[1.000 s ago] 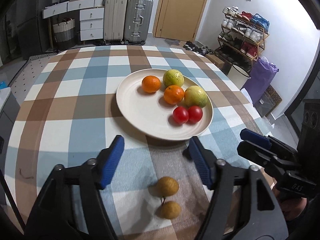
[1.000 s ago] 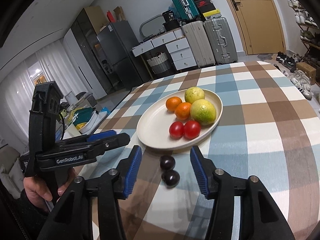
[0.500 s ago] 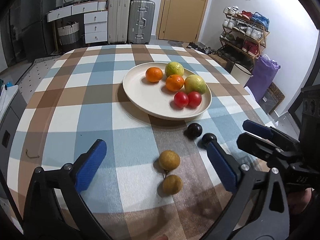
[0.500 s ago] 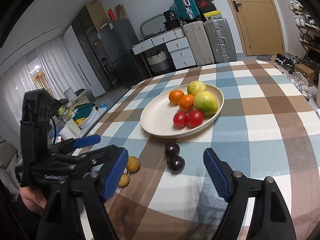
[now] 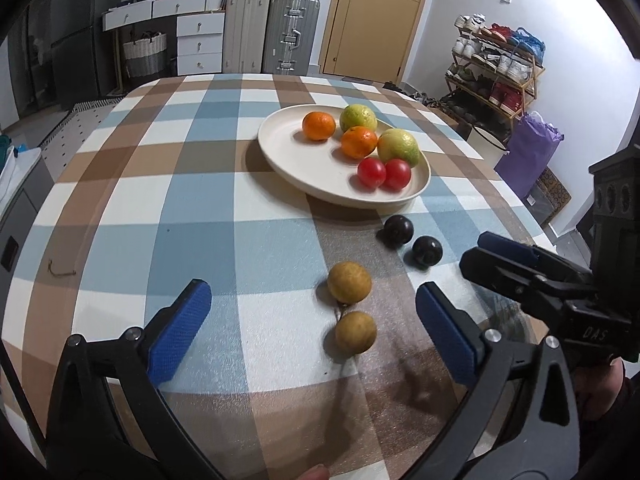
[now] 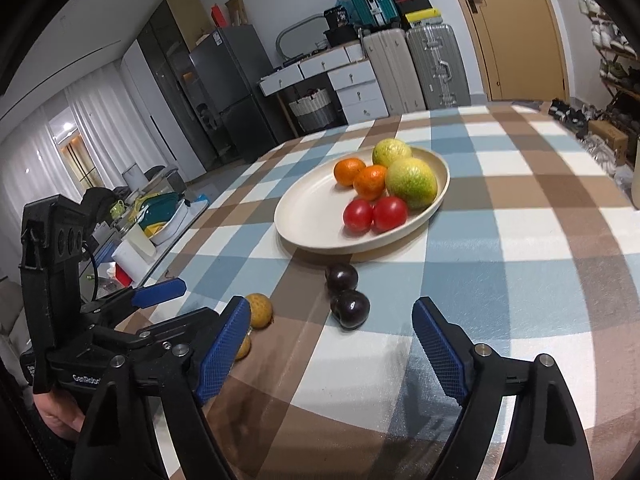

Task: Organize fruits
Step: 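Withdraw both grippers and grasp a dark purple plum with the right gripper, then grasp a brown kiwi with the left gripper while the right gripper holds the plum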

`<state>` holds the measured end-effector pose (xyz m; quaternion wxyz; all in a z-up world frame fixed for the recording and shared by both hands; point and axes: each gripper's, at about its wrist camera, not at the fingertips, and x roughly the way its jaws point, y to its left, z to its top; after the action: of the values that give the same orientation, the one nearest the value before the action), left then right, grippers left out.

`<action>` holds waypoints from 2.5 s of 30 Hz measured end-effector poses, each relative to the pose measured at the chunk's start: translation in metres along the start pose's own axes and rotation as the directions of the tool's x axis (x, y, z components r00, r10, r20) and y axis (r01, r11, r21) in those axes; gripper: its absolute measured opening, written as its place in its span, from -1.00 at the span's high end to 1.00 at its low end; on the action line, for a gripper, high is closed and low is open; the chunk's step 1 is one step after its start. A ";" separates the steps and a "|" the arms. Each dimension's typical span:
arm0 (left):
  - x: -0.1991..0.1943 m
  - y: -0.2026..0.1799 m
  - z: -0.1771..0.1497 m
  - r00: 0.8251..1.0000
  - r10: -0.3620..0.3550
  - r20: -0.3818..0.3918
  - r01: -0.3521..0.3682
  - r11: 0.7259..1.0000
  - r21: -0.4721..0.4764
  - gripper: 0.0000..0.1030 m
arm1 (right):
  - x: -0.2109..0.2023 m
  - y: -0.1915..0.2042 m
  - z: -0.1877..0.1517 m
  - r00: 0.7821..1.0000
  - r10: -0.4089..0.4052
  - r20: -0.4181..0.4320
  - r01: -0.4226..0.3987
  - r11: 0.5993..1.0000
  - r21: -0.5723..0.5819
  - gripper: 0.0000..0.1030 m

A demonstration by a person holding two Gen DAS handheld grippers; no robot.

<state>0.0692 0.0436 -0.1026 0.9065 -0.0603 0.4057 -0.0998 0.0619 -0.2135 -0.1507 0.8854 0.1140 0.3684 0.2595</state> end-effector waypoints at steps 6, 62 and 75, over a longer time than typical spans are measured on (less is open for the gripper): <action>0.003 0.015 -0.005 1.000 -0.009 0.001 0.009 0.999 -0.051 -0.97 | 0.012 0.002 0.001 0.999 0.014 -0.044 -0.014 1.000 -0.008 -0.64; 0.050 -0.018 0.011 0.980 -0.108 -0.166 0.109 0.994 -0.008 0.51 | 0.000 -0.014 -0.006 0.996 0.049 -0.070 -0.048 0.999 0.024 0.57; 0.046 -0.013 0.025 0.974 -0.162 -0.156 0.158 0.987 -0.040 0.52 | -0.005 -0.011 0.003 0.995 0.090 -0.051 -0.089 0.996 0.022 0.56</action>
<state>0.1162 0.0212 -0.1175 0.8595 -0.0969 0.4716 -0.1716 0.0652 -0.2257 -0.1501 0.8619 0.1322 0.3883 0.2983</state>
